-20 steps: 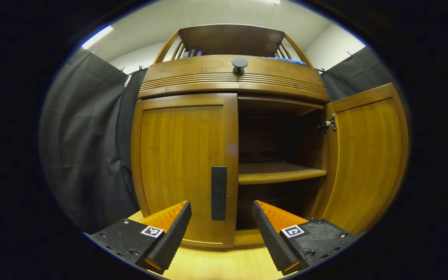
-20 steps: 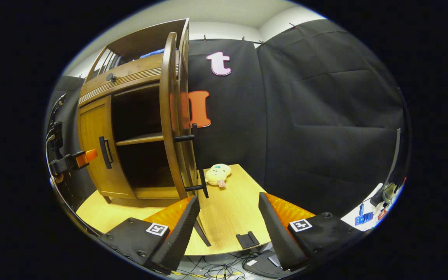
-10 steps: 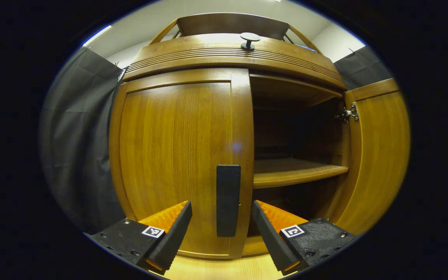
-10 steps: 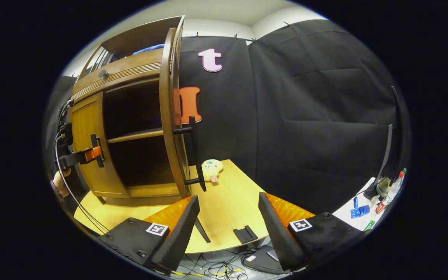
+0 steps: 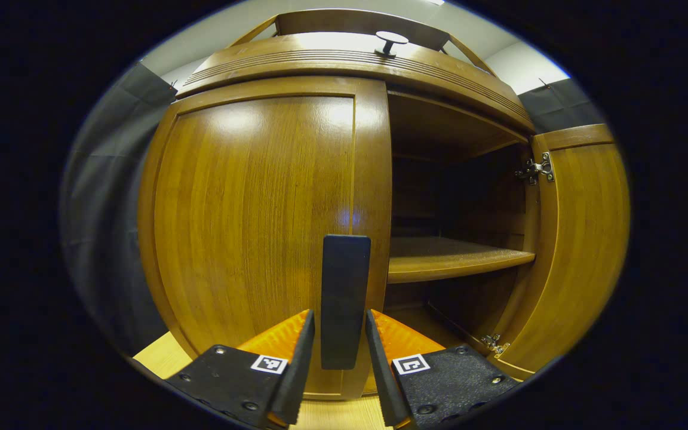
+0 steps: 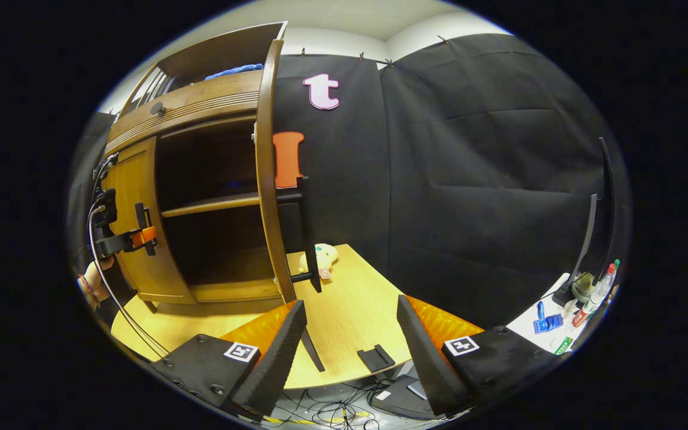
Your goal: Open the right door of the double-door shoe cabinet with the right hand, and open the left door with the left hand.
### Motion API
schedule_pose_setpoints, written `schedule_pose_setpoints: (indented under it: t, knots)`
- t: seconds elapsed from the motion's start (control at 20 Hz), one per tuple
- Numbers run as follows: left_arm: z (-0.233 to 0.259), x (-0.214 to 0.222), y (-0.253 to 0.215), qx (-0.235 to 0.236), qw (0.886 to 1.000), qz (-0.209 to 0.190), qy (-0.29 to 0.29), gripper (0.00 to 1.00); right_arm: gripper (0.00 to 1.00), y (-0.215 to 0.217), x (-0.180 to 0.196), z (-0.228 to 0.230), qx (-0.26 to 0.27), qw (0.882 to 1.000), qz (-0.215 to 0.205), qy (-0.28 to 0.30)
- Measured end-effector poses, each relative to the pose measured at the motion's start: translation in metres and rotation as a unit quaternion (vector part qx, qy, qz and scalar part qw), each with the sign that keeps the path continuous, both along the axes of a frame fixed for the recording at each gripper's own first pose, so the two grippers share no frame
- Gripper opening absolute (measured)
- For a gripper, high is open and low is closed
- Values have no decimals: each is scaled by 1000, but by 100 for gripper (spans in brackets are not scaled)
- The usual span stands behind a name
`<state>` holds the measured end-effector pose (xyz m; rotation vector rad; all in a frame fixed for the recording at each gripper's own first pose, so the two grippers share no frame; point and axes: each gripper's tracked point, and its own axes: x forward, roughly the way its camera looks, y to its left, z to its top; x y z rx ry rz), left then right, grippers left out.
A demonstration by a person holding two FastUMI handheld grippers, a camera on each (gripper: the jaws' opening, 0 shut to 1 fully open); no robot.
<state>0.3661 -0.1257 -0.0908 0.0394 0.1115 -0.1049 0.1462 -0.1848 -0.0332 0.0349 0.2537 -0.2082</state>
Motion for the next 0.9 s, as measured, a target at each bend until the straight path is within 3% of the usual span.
schedule_pose_setpoints:
  t: [0.15, 0.3, 0.45, 0.55, 0.9]
  knots:
    - [-4, 0, 0, -2, 1000, -4, 5, 33, 89, 2, -1, 0, -1, 1000, 4, -1]
    - [-3, -2, 0, 2, 1000, -2, 16, 35, 89, 3, -4, 3, -2, 1000, 7, -1]
    - [-1, -7, 0, -14, 1000, 0, 24, 30, 89, 3, -4, 3, 1, 1000, 10, -4]
    - [0, -18, 4, 3, 1000, -2, 20, 27, 89, 3, -5, 4, 3, 1000, 13, -6]
    - [6, -57, 17, 5, 999, 34, -1, 23, 89, 0, -11, 4, 6, 999, 33, -7]
